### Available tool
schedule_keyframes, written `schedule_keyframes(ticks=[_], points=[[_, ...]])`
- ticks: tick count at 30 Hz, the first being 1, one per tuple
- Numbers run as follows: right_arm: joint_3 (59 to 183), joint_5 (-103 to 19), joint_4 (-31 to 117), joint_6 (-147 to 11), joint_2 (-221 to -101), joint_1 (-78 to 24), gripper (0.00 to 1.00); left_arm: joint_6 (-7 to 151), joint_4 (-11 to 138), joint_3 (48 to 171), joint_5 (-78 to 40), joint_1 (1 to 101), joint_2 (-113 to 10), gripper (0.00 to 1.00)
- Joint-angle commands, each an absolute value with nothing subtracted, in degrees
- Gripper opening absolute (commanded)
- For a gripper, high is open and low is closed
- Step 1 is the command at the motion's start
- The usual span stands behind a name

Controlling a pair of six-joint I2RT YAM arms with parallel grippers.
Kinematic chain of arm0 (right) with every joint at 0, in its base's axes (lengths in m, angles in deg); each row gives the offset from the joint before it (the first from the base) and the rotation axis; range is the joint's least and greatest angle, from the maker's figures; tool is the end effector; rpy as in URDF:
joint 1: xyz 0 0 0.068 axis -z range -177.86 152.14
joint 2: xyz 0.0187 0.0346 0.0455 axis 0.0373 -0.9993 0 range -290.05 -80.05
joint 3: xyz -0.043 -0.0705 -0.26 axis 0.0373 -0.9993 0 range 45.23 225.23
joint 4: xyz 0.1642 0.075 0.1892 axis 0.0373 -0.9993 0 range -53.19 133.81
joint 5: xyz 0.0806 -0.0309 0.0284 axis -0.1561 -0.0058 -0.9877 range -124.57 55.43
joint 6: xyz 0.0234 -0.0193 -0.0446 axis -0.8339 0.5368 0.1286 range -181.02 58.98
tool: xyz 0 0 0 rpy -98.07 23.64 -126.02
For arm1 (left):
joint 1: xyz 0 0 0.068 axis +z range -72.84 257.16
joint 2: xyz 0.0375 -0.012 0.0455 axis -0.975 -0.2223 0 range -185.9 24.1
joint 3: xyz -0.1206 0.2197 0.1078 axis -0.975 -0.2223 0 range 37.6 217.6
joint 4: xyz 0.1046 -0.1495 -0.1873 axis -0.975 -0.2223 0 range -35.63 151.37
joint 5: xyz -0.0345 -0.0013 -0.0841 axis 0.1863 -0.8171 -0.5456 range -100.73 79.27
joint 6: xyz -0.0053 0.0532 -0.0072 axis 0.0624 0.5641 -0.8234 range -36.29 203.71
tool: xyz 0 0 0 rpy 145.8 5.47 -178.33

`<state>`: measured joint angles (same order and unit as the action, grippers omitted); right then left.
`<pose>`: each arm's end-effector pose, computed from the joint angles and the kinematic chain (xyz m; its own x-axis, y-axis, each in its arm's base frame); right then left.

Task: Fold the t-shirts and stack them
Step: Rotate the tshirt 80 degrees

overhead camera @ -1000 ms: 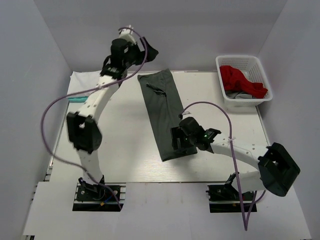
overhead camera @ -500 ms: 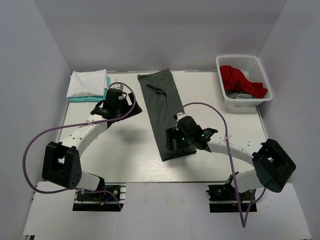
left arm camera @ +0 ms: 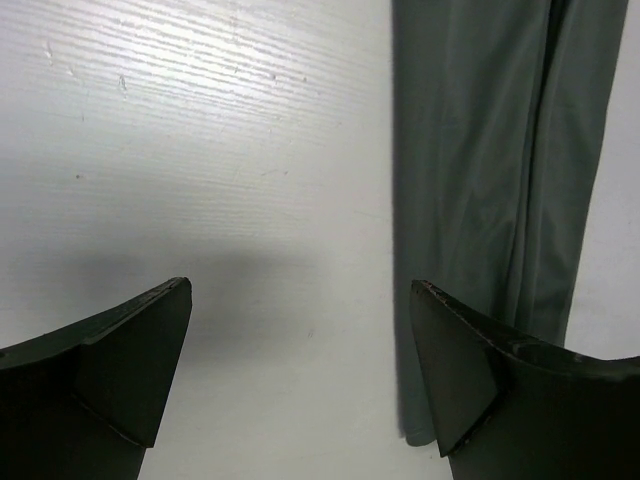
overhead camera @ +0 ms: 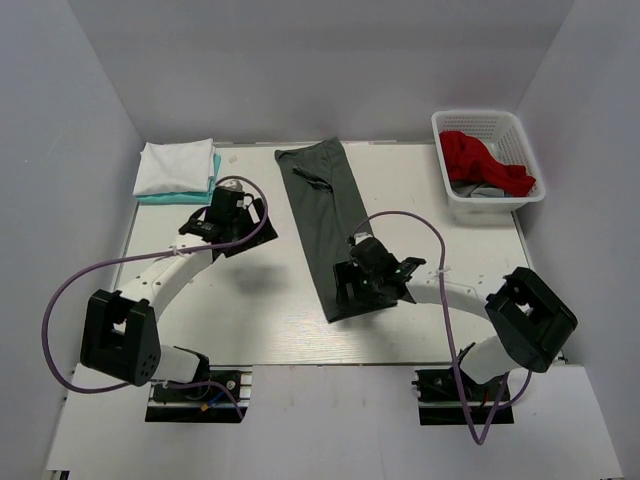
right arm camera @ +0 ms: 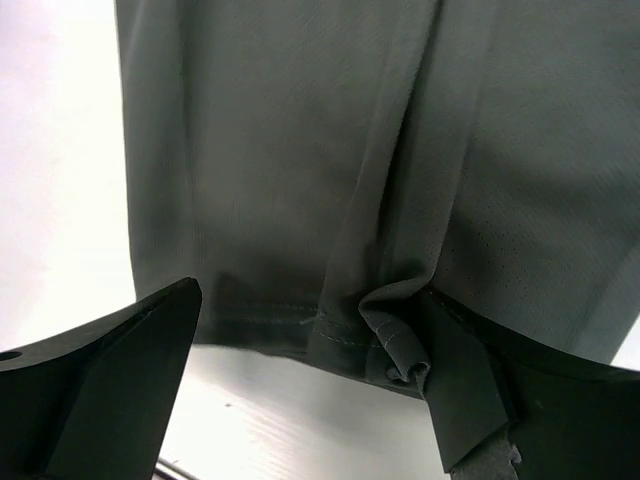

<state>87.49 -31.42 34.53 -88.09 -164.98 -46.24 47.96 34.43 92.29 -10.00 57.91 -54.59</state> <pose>0.1907 0.2117 0.1682 -0.7951 -0.2108 -0.5687 -0.4066 0.8810 0.2419 0.2698 -0.0937 0.2425 -0.7831 -0.3453 -0.5173 -0.1669 0.9179 -0.3600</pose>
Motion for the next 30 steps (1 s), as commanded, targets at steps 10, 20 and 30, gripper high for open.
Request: schedule_keyframes(ticks=[10, 20, 30], points=[[85.48, -35.64, 37.04, -85.46, -150.20, -45.85, 0.90, 50.93, 36.85, 84.10, -24.79, 53.35, -53.59, 1.00], [89.09, -11.57, 15.08, -93.10, -143.95, -41.11, 0.90, 56.29, 32.56, 89.00, -24.81, 27.27, -57.88, 1.00], [84.88, -14.34, 14.18, -96.89, -146.94, -33.11, 0.90, 56.82, 27.71, 97.71, -7.85, 14.75, -71.78, 0.86]])
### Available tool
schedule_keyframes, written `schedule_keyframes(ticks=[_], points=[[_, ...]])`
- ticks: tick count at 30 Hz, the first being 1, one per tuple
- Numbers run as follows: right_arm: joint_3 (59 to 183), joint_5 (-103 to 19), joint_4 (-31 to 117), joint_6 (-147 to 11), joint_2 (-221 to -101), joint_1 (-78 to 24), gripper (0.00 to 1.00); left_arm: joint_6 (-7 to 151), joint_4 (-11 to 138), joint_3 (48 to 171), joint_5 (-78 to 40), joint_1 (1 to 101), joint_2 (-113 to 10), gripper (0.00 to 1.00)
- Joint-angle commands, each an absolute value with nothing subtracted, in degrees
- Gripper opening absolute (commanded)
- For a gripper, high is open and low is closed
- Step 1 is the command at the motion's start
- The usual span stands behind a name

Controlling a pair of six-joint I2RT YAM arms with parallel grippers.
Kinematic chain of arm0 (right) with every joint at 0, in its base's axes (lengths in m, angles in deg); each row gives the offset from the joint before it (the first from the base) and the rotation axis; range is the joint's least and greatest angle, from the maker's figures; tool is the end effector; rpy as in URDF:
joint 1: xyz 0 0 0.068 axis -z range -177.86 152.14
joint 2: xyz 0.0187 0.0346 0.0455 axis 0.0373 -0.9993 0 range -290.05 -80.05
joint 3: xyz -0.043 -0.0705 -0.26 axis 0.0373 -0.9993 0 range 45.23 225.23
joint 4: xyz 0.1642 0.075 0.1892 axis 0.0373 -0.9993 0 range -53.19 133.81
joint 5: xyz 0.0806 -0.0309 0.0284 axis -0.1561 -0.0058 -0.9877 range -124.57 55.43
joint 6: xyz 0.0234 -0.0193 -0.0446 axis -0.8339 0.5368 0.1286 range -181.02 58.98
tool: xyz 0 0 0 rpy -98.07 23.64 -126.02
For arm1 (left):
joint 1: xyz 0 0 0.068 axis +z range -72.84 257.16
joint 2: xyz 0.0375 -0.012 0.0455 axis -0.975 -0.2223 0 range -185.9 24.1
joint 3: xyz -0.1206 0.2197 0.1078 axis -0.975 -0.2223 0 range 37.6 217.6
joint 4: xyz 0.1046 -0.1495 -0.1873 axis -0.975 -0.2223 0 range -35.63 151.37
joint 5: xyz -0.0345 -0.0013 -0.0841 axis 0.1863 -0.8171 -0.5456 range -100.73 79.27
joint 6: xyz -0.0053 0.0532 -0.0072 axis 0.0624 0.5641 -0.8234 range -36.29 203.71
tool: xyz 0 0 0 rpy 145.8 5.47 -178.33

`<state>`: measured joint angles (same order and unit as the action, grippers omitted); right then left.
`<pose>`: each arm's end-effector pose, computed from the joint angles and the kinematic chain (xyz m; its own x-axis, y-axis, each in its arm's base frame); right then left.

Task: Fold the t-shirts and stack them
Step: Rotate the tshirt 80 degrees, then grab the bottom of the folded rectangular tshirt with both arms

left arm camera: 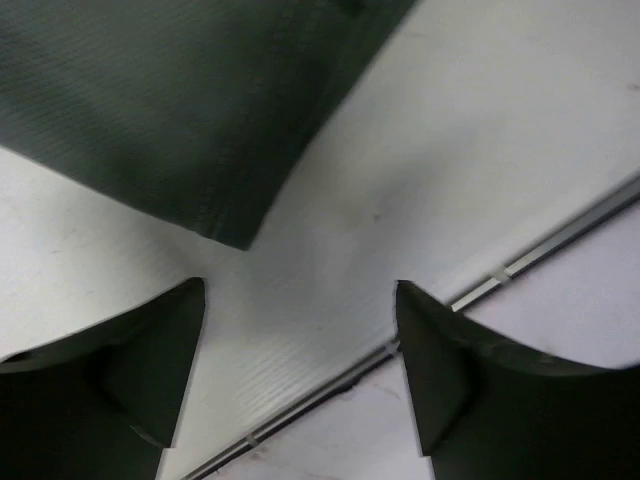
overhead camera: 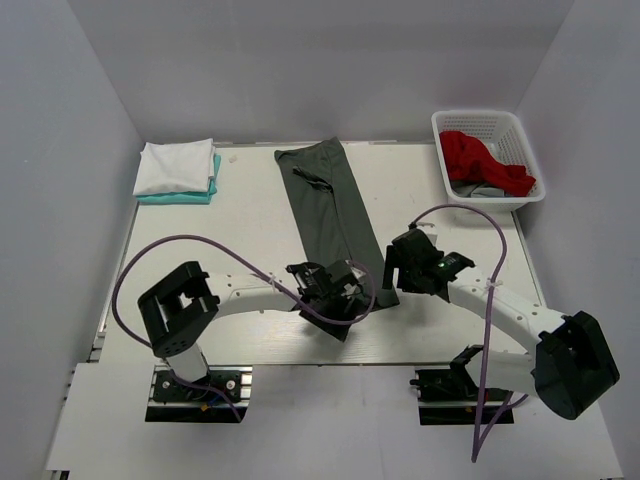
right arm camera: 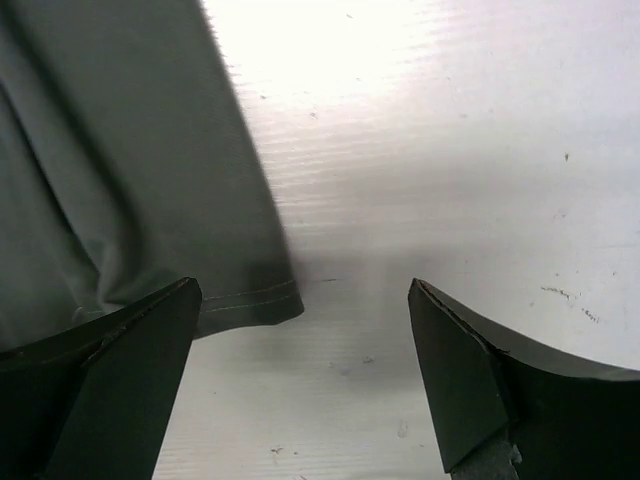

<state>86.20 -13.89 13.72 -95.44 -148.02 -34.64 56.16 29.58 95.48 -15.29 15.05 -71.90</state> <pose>0.1876 0.1245 0.2103 -0.7843 0.0739 -0.6159 0.0448 0.9970 0.0625 0.1449 -0.2798 0.1692 -0.8029 0.5314 -0.2701 0.5893 0.7760 -0.2249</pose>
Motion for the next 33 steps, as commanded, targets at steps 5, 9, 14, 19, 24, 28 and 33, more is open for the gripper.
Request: schedule_keyframes(ticks=[5, 9, 14, 19, 24, 28, 33], points=[[83.03, -20.06, 17.87, -94.95, -147.99, -30.21, 0.85, 56.82, 26.92, 100.87, -2.31, 14.75, -75.73, 0.69], [82.59, -26.20, 19.63, -94.25, -150.88, -29.07, 0.85, 55.41, 24.11, 102.90, 0.34, 14.23, -77.85, 0.61], [81.71, -30.52, 21.74, -93.46, -153.08, -28.10, 0.84, 54.79, 23.31, 102.90, 2.62, 14.23, -77.85, 0.51], [80.48, -32.90, 22.80, -92.75, -154.14, -27.48, 0.72, 54.79, 23.22, 103.95, 0.35, 14.23, -80.13, 0.18], [78.55, -38.07, 24.82, -92.84, -154.23, -27.57, 0.58, 54.27, 23.22, 102.82, -2.74, 14.23, -80.13, 0.00], [76.09, -43.53, 28.42, -92.93, -153.36, -27.48, 0.52, 52.08, 21.21, 102.28, -2.04, 14.23, -80.13, 0.00], [74.42, -40.29, 29.30, -93.37, -153.09, -27.40, 0.26, 51.01, 21.73, 101.23, -2.03, 14.23, -79.61, 0.00]])
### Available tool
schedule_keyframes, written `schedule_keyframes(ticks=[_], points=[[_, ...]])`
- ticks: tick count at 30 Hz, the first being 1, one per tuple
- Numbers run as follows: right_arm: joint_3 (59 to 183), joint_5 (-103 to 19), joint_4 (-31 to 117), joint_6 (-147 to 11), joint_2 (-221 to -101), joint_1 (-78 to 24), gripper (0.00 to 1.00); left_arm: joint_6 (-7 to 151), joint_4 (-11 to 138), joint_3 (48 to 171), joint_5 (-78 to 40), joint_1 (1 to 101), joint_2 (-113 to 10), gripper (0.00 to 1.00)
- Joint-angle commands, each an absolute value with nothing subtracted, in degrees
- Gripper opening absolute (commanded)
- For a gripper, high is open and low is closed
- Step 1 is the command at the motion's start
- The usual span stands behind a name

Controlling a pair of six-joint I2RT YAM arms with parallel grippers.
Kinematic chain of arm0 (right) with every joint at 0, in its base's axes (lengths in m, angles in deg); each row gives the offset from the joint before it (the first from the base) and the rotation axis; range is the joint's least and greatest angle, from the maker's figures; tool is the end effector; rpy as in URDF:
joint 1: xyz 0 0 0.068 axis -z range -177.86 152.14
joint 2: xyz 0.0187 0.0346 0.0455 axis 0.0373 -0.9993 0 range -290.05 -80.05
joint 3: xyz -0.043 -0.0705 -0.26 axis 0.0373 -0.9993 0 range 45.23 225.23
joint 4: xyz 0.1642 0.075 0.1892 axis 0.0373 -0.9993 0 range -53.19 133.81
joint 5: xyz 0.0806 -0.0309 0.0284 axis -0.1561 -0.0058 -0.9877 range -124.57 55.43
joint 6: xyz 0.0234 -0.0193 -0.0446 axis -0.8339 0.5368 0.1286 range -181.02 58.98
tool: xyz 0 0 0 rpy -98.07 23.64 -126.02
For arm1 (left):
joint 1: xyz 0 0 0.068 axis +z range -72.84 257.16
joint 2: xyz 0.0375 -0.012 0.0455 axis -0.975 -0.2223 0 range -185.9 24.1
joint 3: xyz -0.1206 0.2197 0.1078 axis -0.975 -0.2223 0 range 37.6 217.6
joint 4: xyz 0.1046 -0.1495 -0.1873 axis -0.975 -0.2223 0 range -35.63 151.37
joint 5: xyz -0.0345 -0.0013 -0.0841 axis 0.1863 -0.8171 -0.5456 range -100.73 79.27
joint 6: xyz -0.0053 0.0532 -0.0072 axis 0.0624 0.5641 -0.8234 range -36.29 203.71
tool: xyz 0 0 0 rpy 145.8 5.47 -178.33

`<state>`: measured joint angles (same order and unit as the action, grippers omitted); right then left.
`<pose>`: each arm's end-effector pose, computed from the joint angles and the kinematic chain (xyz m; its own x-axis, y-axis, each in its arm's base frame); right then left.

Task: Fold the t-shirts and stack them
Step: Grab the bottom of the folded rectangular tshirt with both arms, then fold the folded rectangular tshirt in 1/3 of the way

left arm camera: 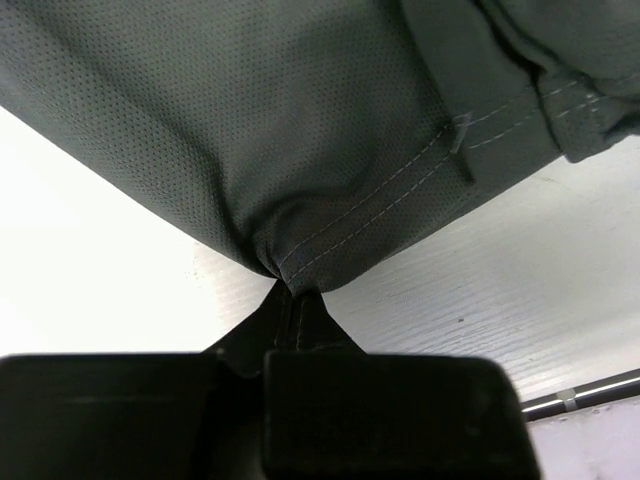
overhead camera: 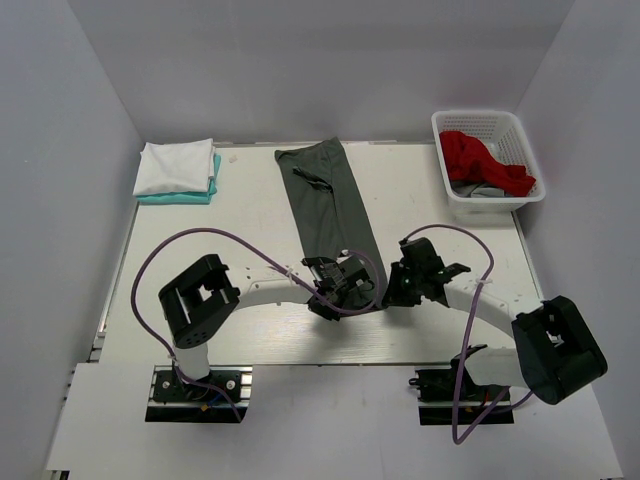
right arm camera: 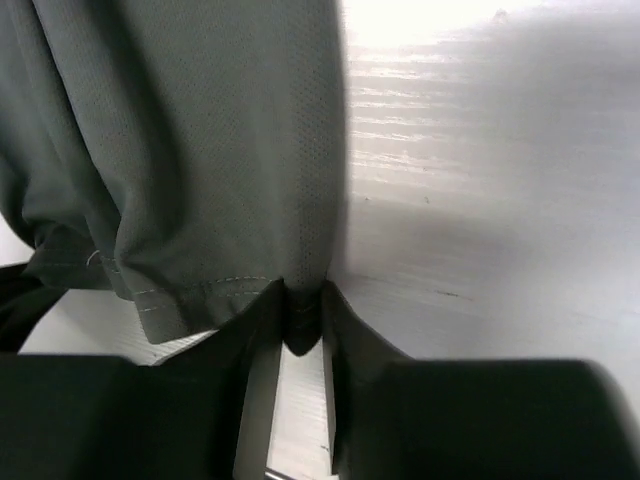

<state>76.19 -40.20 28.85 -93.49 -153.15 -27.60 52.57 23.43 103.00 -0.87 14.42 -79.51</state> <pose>0.1933 0.1145 0.1543 -0.9048 0.0984 -0.4142 -0.0641 0.9303 0.3611 0.1602 -0.2976 0.1598 -0.8238 0.4865 -0.2910 0.5035 0.8638 0.0186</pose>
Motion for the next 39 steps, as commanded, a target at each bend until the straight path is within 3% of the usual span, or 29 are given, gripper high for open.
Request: schedule_keyframes(ticks=[1, 2, 15, 23, 29, 39], points=[[74.24, -39.94, 30.00, -93.63, -153.26, -27.66, 0.16, 50.32, 21.12, 101.23, -2.03, 14.23, -79.61, 0.00], [74.06, -40.11, 30.36, -93.28, -153.18, -27.57, 0.00, 50.31, 21.11, 100.62, -2.03, 14.23, -78.91, 0.00], [62.55, -53.29, 26.92, -96.70, -126.81, -30.73, 0.00, 44.50, 19.35, 94.72, -16.79, 9.74, -67.84, 0.00], [70.97, -47.16, 25.09, -92.85, -134.36, -31.96, 0.00, 46.36, 17.59, 99.12, -13.63, 11.32, -67.30, 0.00], [79.66, -40.91, 22.89, -91.70, -141.57, -31.52, 0.00, 41.53, 14.00, 102.01, -1.36, 13.25, -65.99, 0.00], [96.10, -32.05, 21.40, -89.06, -152.03, -31.18, 0.00, 42.05, 11.53, 112.03, 6.92, 21.33, -70.03, 0.00]])
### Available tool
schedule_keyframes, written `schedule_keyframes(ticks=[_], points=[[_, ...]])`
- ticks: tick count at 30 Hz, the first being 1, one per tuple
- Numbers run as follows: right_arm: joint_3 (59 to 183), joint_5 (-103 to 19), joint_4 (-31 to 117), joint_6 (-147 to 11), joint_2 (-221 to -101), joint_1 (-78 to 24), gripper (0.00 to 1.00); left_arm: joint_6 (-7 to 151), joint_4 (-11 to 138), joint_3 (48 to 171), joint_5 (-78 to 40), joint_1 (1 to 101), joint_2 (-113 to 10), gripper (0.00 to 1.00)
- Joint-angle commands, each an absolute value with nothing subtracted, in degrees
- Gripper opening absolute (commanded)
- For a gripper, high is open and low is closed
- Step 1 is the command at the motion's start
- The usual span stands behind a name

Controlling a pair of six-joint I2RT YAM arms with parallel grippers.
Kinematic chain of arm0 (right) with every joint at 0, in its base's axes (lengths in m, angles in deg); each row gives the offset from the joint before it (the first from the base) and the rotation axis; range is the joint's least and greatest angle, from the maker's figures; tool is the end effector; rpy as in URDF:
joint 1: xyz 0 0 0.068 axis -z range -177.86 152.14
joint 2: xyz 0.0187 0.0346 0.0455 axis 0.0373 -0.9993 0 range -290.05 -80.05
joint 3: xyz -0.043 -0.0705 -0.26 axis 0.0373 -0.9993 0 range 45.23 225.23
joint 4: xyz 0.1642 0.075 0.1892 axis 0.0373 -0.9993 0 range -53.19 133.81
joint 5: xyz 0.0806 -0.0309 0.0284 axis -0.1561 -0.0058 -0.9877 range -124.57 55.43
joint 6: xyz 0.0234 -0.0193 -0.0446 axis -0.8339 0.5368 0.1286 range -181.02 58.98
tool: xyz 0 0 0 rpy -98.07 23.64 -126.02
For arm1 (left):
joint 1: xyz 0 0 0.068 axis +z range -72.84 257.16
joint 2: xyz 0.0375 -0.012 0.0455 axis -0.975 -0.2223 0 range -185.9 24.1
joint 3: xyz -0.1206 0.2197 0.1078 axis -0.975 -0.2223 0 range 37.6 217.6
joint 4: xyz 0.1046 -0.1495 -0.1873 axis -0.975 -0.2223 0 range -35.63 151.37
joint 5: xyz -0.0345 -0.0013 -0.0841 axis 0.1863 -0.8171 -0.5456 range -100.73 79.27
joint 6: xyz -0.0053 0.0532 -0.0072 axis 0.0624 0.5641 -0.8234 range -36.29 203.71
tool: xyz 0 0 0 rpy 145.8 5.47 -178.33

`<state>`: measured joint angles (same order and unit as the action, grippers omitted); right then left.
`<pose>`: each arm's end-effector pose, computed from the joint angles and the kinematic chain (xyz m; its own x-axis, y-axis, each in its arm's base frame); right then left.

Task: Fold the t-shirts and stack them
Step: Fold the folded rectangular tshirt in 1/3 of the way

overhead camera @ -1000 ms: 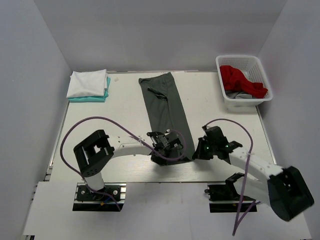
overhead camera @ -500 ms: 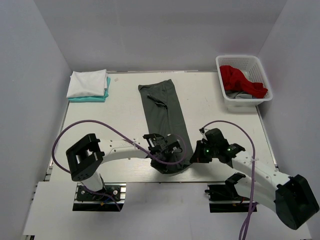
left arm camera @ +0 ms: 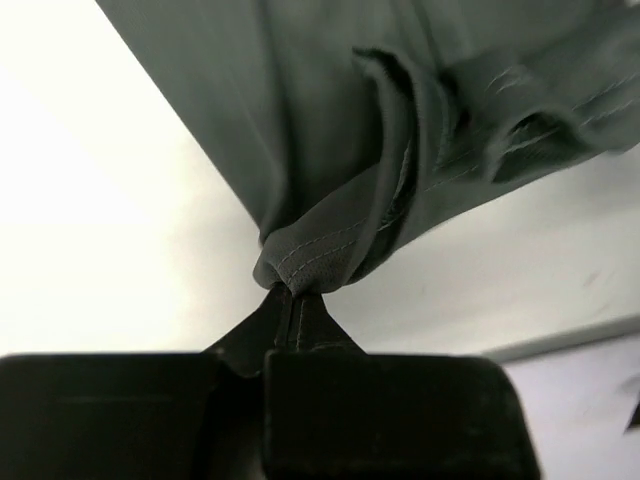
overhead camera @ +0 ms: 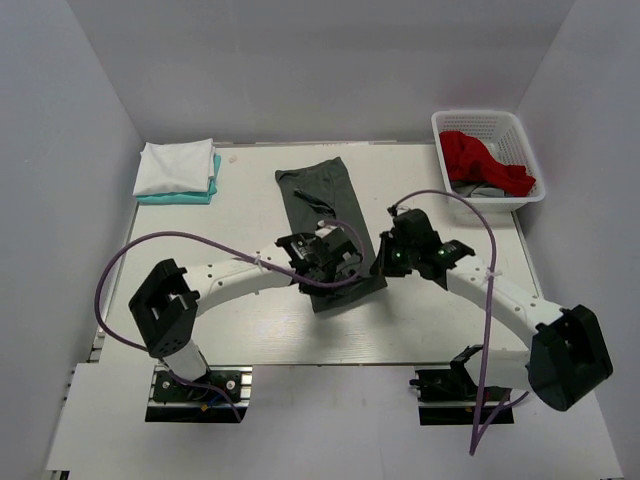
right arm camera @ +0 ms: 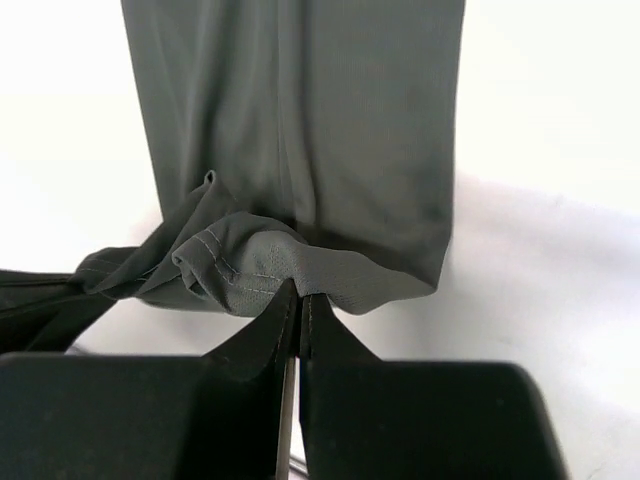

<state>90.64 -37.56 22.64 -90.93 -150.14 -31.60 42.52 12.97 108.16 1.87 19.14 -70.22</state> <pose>0.2102 0.1427 0.2353 -0.8087 0.0587 -0.5853 -0.2094 0.9011 0.3797 0.1770 -0.2687 0.2295 -0.9012 0.2299 -0.3674 0.2643 0.9634 -0.0454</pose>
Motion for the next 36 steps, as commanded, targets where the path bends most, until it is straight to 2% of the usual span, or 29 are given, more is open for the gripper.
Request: schedule_keyframes(ticks=[1, 7, 20, 36], points=[[98.03, -31.16, 21.31, -88.89, -154.30, -31.26, 0.00, 42.05, 11.53, 112.56, 8.06, 22.13, -70.55, 0.00], [106.55, -28.51, 22.01, -88.10, -161.70, -30.65, 0.00, 43.98, 14.79, 114.93, 8.87, 27.84, -70.55, 0.00], [124.31, -27.54, 19.99, -84.58, -178.22, -27.05, 0.00, 49.42, 18.38, 123.55, 7.55, 37.34, -80.56, 0.00], [136.37, -32.47, 20.78, -83.52, -194.39, -24.49, 0.00, 52.60, 23.14, 129.25, 7.02, 43.05, -90.67, 0.02]])
